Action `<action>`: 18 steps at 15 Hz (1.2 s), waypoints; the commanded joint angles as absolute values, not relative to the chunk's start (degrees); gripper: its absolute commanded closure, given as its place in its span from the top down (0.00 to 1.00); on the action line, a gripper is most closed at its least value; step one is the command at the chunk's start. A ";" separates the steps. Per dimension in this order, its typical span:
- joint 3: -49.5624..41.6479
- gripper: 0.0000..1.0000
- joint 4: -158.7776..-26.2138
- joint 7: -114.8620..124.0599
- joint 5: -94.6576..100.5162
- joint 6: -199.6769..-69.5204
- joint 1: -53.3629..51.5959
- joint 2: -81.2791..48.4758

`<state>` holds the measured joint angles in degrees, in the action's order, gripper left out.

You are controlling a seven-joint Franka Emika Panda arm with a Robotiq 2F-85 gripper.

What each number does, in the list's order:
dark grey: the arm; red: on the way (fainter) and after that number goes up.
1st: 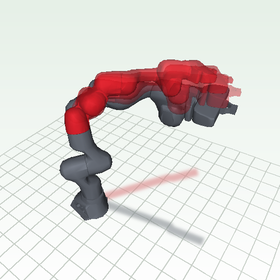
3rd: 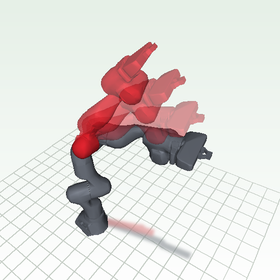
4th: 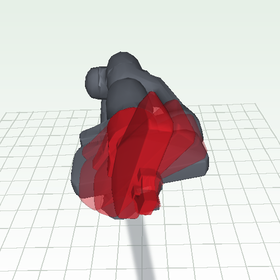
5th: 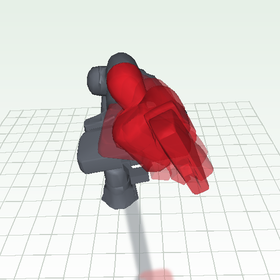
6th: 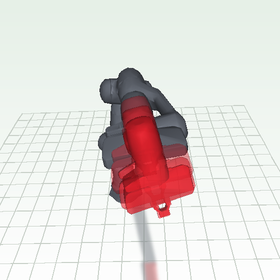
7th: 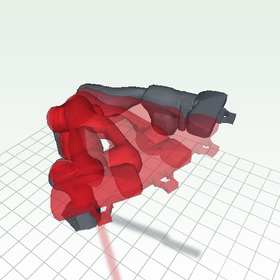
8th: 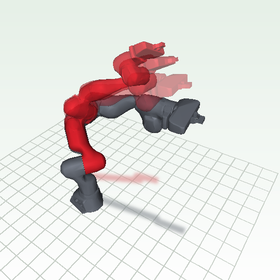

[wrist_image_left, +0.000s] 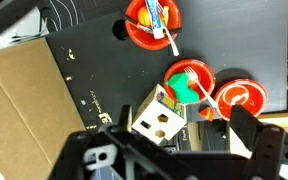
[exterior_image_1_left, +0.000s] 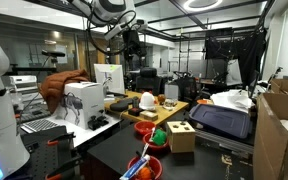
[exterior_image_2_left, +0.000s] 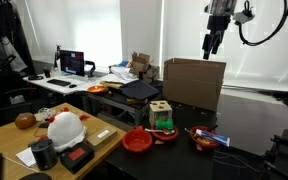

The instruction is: Put the tube in the red bowl to the right

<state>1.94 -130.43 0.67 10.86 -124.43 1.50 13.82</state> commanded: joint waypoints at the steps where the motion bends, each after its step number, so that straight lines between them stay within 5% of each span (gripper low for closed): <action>1: 1.70 1.00 -128.68 1.10 8.35 -119.46 0.59 15.09; 18: 1.18 1.00 -129.58 0.44 4.18 -118.30 0.36 16.05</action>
